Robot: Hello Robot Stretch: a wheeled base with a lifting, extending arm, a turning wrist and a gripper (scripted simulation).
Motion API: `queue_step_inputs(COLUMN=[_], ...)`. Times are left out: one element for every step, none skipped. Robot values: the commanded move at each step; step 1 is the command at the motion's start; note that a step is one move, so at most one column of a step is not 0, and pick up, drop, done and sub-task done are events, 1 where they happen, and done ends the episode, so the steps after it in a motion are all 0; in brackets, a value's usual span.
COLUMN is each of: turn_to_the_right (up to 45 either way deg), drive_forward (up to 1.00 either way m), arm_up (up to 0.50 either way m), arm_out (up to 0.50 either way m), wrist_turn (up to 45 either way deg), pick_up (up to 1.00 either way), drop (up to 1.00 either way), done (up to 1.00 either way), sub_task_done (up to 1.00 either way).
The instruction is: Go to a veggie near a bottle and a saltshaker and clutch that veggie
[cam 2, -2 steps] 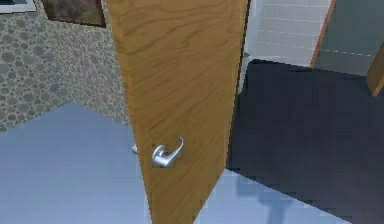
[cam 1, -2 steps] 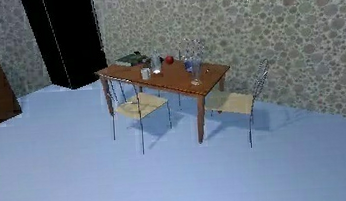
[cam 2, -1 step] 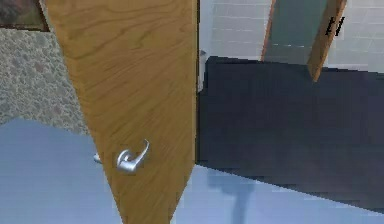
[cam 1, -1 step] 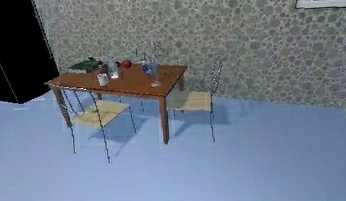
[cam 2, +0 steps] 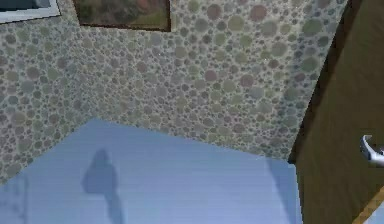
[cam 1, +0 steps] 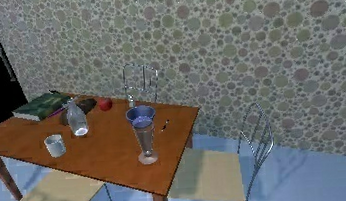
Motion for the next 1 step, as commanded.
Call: queue_step_inputs(turn_to_the_right=[21.0], drive_forward=[0.0], arm_up=[0.0], arm_out=[0.0], wrist_turn=[0.0], pick_up=[0.0], drop=[0.0], done=[0.0], sub_task_done=[0.0])
